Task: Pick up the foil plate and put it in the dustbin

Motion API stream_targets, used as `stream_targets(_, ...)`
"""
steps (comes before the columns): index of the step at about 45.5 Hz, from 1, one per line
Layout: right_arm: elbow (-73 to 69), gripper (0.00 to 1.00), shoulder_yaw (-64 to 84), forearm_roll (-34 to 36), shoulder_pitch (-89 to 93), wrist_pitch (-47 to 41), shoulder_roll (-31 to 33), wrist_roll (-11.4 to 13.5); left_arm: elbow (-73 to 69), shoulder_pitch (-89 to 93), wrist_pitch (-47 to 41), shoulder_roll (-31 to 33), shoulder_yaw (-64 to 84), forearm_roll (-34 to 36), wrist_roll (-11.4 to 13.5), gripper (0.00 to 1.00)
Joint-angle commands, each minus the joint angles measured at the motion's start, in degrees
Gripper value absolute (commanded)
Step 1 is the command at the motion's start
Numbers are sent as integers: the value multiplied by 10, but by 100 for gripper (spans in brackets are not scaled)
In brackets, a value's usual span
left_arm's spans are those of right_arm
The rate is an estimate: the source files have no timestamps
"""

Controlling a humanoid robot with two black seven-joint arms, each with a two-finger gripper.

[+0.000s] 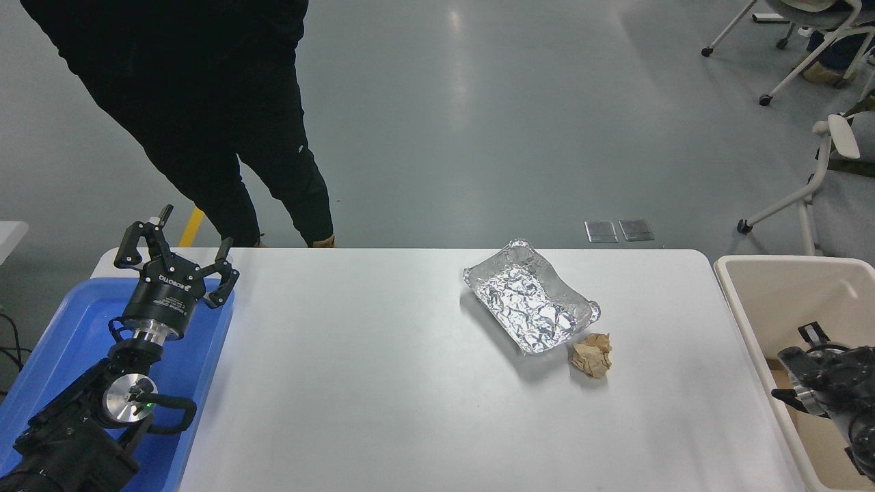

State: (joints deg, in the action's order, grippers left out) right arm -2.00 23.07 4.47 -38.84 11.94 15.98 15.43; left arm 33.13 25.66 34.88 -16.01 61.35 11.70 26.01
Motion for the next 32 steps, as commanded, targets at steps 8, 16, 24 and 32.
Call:
stream_targets(8,0,0,0,0,7,0,7,0,0,0,0,0,0,0,0,98)
stream_targets(16,0,0,0,0,11,1,7,0,0,0,-1,0,0,0,0,98)
stream_targets(24,0,0,0,0,11,2,6,0,0,0,0,0,0,0,0,98)
stream_targets(32,0,0,0,0,18,5,3,1,0,0,0,0,0,1,0,98)
